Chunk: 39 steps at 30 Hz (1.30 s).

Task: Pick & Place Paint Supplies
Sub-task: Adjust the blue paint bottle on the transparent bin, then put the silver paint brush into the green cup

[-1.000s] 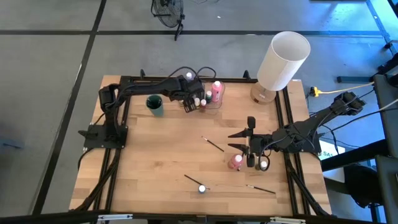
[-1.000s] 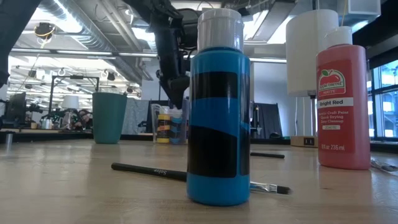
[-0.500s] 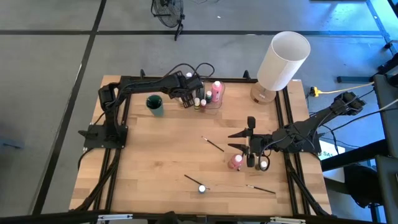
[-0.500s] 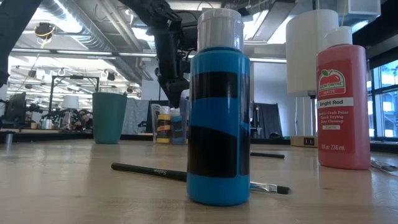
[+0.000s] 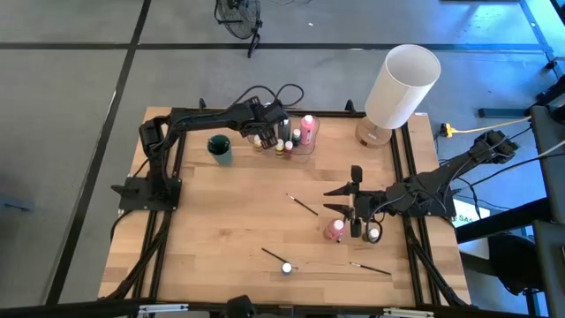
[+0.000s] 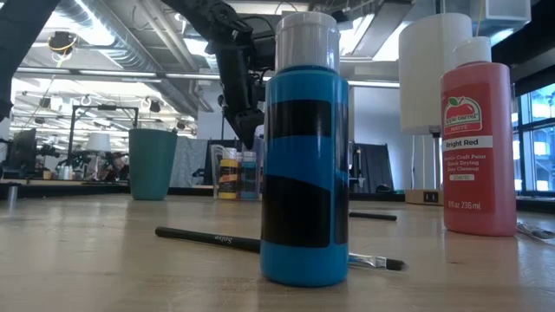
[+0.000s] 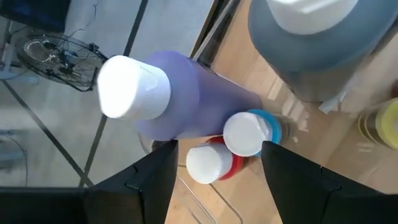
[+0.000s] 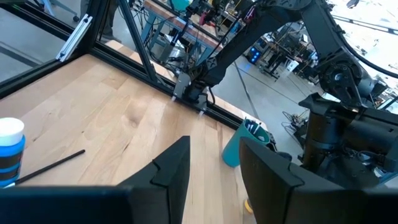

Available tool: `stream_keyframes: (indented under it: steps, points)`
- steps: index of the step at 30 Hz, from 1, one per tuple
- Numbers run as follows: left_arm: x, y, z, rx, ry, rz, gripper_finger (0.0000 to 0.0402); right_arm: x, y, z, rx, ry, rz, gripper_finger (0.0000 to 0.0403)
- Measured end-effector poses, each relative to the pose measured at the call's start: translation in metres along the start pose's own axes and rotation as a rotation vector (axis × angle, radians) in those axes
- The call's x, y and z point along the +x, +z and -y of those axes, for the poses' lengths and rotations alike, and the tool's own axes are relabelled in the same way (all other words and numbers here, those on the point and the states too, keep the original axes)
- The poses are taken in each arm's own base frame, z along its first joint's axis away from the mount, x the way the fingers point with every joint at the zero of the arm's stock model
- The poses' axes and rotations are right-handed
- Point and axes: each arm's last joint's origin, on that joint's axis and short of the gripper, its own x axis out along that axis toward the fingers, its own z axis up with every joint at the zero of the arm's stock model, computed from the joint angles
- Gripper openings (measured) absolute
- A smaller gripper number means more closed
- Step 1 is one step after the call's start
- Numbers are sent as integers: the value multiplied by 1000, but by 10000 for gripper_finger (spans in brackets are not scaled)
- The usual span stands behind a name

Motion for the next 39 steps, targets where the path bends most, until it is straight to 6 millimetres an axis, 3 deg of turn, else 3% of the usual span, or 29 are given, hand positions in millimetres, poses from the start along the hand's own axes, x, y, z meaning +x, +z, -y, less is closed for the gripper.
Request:
stream_keyframes:
  steps: [3,7,15,19,23,27,39]
  points:
    - [-6,1,2,19,15,5,226,0,0,0,0,0,0,140]
    - [-29,9,2,45,56,21,226,0,0,0,-1,0,-2,140]
    - [-103,12,11,143,31,72,226,3,-3,4,6,-16,-22,140]
    - [-134,3,29,263,-132,113,226,3,-4,4,5,-16,-26,140]
    - [-151,-2,50,344,-438,152,226,3,-3,3,7,10,-14,140]
    - [-152,-2,69,446,-579,177,226,2,-1,3,18,12,9,140]
    - [-95,-6,120,614,-681,236,226,-7,9,-6,-1,-40,44,140]
